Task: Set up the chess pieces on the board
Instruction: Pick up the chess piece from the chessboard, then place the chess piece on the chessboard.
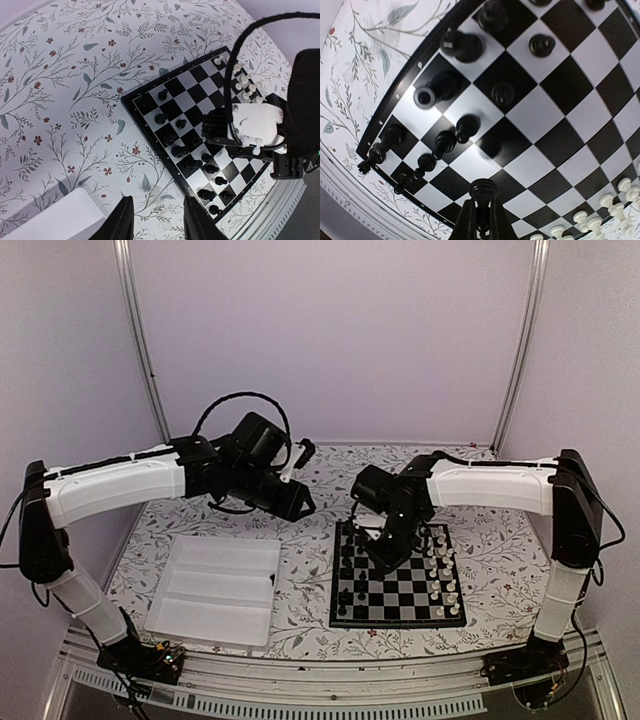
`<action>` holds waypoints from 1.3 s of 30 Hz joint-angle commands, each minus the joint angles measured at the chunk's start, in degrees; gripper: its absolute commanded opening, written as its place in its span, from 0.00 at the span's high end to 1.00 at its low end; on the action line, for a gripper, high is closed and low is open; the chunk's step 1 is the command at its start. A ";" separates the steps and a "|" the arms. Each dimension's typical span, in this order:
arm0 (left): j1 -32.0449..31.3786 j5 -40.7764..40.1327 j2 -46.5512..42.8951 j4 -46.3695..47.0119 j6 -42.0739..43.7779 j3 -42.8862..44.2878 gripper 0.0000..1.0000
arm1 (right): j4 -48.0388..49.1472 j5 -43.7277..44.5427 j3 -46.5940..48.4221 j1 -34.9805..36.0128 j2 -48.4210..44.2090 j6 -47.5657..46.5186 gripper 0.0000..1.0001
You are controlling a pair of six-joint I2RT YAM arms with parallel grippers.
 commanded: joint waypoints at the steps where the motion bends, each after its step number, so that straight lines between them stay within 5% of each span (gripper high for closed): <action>1: 1.49 -0.19 -3.54 0.07 0.17 -1.69 0.63 | -2.82 6.46 7.08 -0.08 3.94 -2.63 1.00; 17: 2.58 -0.39 -8.27 -1.02 -0.89 -5.58 0.63 | -5.58 8.25 23.78 -5.20 13.35 -4.61 1.00; 39: 2.84 0.10 -9.67 -2.11 -2.01 -6.39 0.64 | -2.70 7.08 28.97 -7.27 20.78 -6.53 1.00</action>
